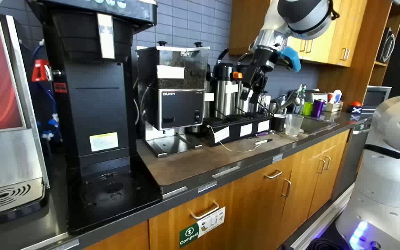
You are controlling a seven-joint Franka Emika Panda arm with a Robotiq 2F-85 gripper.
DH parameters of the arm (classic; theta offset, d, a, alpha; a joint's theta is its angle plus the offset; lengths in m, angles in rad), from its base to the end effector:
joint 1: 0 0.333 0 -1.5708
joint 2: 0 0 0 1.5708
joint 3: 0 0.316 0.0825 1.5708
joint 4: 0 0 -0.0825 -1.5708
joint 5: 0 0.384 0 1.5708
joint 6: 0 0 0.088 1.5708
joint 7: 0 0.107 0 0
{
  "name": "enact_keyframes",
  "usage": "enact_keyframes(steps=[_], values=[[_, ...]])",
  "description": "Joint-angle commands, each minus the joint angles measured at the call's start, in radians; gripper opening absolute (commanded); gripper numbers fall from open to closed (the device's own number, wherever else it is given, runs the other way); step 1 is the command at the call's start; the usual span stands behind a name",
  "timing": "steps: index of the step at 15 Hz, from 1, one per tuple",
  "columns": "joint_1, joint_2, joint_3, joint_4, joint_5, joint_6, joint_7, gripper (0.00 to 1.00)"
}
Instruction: Pick up the black marker from the counter and put it in the black bowl in the middle
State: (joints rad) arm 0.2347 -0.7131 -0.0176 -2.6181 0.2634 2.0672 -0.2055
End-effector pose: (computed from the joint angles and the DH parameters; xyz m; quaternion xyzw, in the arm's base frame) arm 0.3391 0.0884 0.4884 -0.9763 -0.1569 -0.0790 0.1265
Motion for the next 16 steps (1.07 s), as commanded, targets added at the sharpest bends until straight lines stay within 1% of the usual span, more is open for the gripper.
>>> enact_keyframes(steps=[1, 12, 16], values=[[-0.011, 0.000, 0.009, 0.003, 0.007, -0.005, -0.005, 1.00], [-0.011, 0.000, 0.009, 0.003, 0.007, -0.005, -0.005, 1.00], [-0.049, 0.029, 0.038, 0.010, -0.013, 0.053, 0.060, 1.00]])
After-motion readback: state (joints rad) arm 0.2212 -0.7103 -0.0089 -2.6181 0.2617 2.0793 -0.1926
